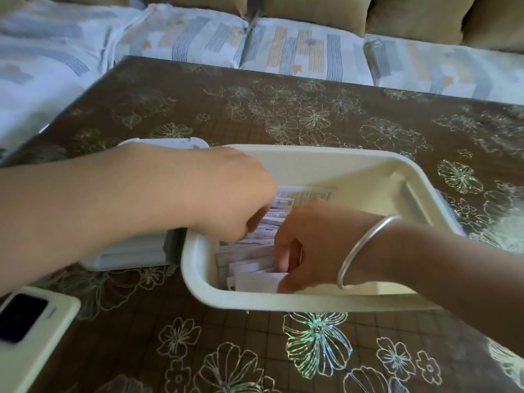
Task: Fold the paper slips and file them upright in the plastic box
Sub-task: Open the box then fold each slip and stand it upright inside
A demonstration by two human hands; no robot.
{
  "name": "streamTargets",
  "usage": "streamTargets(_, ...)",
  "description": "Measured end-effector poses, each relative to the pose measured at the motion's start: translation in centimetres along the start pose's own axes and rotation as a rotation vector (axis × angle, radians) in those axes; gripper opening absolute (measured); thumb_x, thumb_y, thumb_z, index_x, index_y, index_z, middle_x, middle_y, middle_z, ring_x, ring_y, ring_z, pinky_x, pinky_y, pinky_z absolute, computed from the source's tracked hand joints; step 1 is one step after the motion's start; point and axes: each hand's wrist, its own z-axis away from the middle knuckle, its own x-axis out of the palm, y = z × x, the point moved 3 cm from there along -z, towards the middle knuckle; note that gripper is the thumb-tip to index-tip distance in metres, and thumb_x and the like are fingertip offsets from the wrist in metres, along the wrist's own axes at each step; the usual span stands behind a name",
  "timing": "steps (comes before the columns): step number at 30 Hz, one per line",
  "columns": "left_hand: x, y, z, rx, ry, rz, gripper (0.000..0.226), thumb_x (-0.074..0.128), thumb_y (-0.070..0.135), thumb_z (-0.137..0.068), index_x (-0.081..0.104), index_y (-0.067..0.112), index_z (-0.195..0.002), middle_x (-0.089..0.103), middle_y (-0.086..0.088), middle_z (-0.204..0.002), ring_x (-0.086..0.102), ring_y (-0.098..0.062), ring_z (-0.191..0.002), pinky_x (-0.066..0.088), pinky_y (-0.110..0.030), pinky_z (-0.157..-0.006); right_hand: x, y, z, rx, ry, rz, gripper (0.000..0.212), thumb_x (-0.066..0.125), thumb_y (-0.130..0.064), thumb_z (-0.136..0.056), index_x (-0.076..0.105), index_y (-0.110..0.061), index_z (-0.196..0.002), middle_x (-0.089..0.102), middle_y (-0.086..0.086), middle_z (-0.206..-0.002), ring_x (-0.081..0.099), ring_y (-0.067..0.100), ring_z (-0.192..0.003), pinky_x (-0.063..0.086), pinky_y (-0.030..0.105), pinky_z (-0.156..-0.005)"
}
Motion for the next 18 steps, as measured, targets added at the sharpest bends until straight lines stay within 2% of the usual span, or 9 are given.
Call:
streamTargets(3,-1.0,0.7,0.8,0.053,0.088,0.089,0.021,0.055,0.025,-0.090,0.071,0.033,-0.101,0.066,0.014,-0.094,0.059,-0.007,-0.096,0.050,-0.030,-0.086,0.2,0.2,0.0,0.018,-0.010,-0.090,0.013,0.076,-0.037,-0.077,0.073,-0.025,-0.083,0.067,-0.013,-0.067,0.060,-0.002,-0.065,0.044,0.013,-0.064)
streamTargets(6,-0.6,1.5,1.3,0.035,0.139,0.181,0.023,0.053,0.018,-0.090,0.072,0.029,-0.097,0.065,0.010,-0.086,0.058,-0.011,-0.088,0.048,-0.028,-0.071,0.6,-0.2,-0.1,0.015,0.021,-0.085,0.008,0.072,-0.034,-0.081,0.074,-0.029,-0.087,0.055,-0.017,-0.064,0.062,0.006,-0.077,0.049,0.020,-0.077)
streamTargets(8,-0.3,1.8,1.4,0.014,0.198,0.208,0.023,0.053,0.017,-0.089,0.072,0.028,-0.095,0.065,0.008,-0.084,0.059,-0.013,-0.087,0.046,-0.027,-0.065,0.3,0.4,0.3,0.046,0.002,-0.165,0.010,0.073,-0.034,-0.081,0.075,-0.027,-0.089,0.063,-0.015,-0.069,0.067,0.009,-0.080,0.052,0.023,-0.083)
streamTargets(10,-0.7,2.1,1.8,-0.003,0.263,0.280,0.024,0.054,0.019,-0.090,0.073,0.031,-0.095,0.067,0.010,-0.087,0.060,-0.012,-0.087,0.048,-0.027,-0.068,-0.7,1.9,1.5,0.115,0.053,-0.352,0.011,0.077,-0.030,-0.079,0.075,-0.022,-0.086,0.073,-0.004,-0.073,0.072,0.012,-0.072,0.058,0.031,-0.080)
streamTargets(13,-1.7,3.7,2.3,0.013,0.464,0.497,0.025,0.057,0.018,-0.090,0.075,0.036,-0.093,0.071,0.015,-0.084,0.062,-0.006,-0.081,0.048,-0.023,-0.070,-2.6,4.5,5.2,0.143,0.349,-0.588,0.007,0.074,-0.017,-0.081,0.072,-0.011,-0.082,0.073,0.001,-0.069,0.072,0.014,-0.066,0.060,0.030,-0.067)
streamTargets(15,-2.3,6.6,2.9,0.091,0.669,0.759,0.024,0.059,0.015,-0.090,0.076,0.032,-0.092,0.072,0.014,-0.082,0.065,-0.004,-0.080,0.050,-0.022,-0.076,-2.7,5.9,8.9,0.108,0.582,-0.775,0.002,0.070,-0.009,-0.084,0.070,-0.008,-0.082,0.072,0.001,-0.065,0.069,0.014,-0.058,0.059,0.027,-0.056)
streamTargets(16,-2.4,8.6,3.2,0.137,0.756,0.852,0.023,0.061,0.013,-0.090,0.076,0.029,-0.092,0.072,0.015,-0.083,0.065,-0.003,-0.081,0.049,-0.017,-0.076,-2.2,6.8,11.1,0.111,0.715,-0.843,0.003,0.068,-0.007,-0.085,0.070,-0.008,-0.083,0.071,0.003,-0.065,0.067,0.014,-0.055,0.057,0.027,-0.052)
streamTargets(18,-2.2,12.5,3.5,0.205,0.904,0.900,0.020,0.061,0.010,-0.090,0.075,0.024,-0.092,0.071,0.016,-0.083,0.063,-0.003,-0.083,0.046,-0.014,-0.077,0.1,9.2,14.7,0.200,0.972,-0.883,0.006,0.067,-0.005,-0.086,0.070,-0.010,-0.085,0.071,0.005,-0.067,0.063,0.016,-0.051,0.054,0.028,-0.047)
